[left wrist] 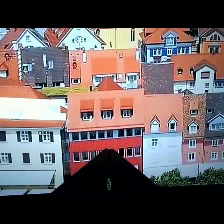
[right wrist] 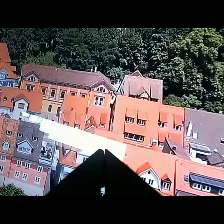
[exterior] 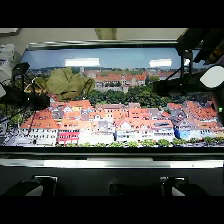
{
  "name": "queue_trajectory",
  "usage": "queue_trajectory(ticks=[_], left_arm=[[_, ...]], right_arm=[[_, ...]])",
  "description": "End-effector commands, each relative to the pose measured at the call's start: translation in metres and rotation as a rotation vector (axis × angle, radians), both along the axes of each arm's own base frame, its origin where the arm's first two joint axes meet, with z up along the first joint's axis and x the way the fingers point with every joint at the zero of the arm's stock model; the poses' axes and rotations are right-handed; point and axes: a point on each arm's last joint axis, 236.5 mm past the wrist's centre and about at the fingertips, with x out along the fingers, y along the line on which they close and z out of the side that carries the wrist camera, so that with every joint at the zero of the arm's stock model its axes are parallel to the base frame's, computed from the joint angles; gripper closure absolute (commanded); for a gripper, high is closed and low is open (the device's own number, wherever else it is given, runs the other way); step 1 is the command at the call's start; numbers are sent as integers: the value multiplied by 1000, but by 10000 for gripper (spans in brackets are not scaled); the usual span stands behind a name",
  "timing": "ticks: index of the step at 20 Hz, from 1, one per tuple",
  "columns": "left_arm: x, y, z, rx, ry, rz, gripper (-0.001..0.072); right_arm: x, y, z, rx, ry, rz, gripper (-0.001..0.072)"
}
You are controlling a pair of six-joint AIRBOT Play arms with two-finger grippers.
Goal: Fold the clothes and pants, and hang the long-sleeved shirts on hangers.
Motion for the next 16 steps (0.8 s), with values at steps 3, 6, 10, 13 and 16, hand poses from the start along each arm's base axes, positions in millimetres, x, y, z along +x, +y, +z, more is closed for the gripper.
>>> queue_trajectory(ticks=[3, 6, 10, 13, 16], left_arm=[[0, 0, -1, 0, 1, -1, 679], [0, 0, -1, 1, 1, -1, 679], [0, 0, -1, 0, 1, -1, 679], [0, 0, -1, 0, 1, -1, 679], [36, -1, 14, -11, -160, 15, 679]], right_arm=[[0, 1, -1, 0, 2, 1, 680], [0, 1, -1, 0, 2, 1, 680], [0, 1, -1, 2, 2, 1, 680], [17, -5, 9, -5, -78, -31, 680], [27, -25, 8, -84, -114, -74, 679]])
